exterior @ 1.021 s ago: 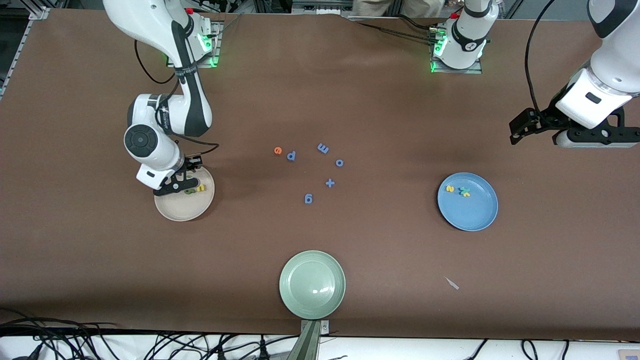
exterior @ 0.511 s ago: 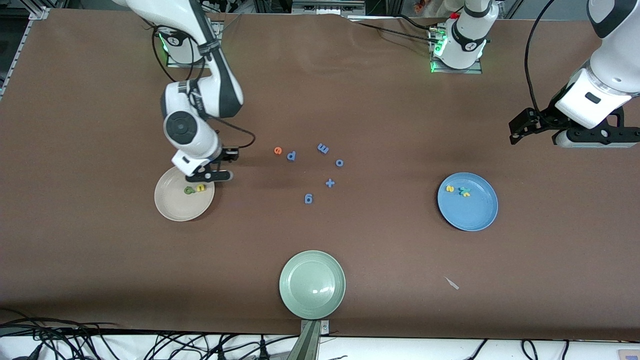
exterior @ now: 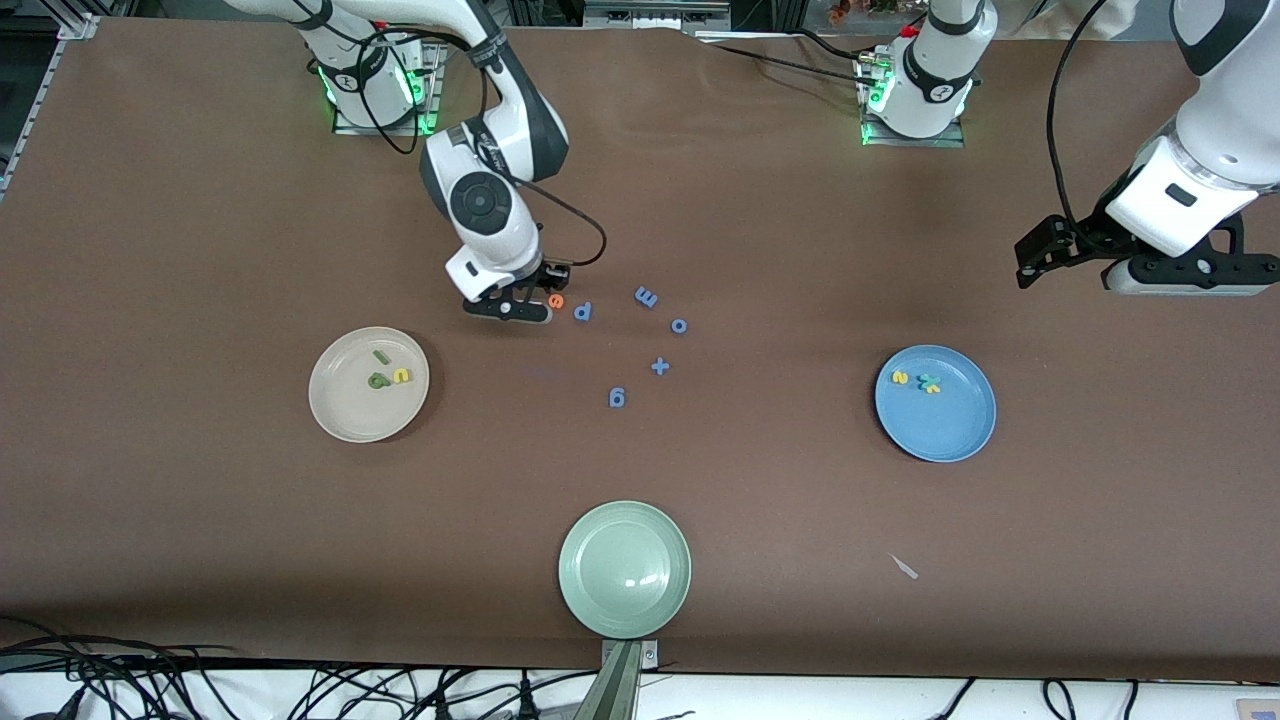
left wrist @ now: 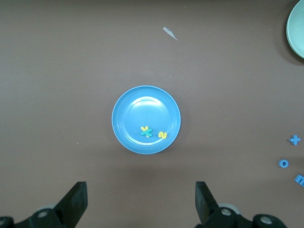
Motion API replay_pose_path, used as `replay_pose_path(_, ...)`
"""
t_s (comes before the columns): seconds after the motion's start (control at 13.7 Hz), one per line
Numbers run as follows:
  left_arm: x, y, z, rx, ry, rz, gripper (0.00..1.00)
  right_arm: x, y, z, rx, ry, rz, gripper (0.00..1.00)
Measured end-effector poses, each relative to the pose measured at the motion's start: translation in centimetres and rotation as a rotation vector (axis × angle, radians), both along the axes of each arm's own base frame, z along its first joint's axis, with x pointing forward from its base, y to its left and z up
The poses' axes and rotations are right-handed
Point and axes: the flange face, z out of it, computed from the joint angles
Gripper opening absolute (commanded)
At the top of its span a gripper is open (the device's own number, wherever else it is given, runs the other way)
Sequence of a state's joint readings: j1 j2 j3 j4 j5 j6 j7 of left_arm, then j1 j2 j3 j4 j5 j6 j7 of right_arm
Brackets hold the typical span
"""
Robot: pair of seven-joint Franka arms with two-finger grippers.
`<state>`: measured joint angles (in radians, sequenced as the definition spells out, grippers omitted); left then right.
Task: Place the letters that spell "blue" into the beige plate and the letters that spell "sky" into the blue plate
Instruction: 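Reach and grasp the orange e with the right gripper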
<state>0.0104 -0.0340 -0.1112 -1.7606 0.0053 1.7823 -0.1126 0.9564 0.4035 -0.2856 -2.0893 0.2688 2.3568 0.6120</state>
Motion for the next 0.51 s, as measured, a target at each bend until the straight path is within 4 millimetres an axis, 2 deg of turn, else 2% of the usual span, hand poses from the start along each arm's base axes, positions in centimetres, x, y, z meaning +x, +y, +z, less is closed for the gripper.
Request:
replay_pose_path(0.29,-0.1,-0.5,0.0,0.000,0.000,-0.009,1.00,-2.2,1.2,-2.9,-0.007,-0.048,-0.029,0.49)
replay_pose_path(0.51,-0.1,-0.7,0.0,0.000,0.001,-0.013,1.00,-2.4,1.3,-3.4,-0.009,-0.058,-0.033,0.49)
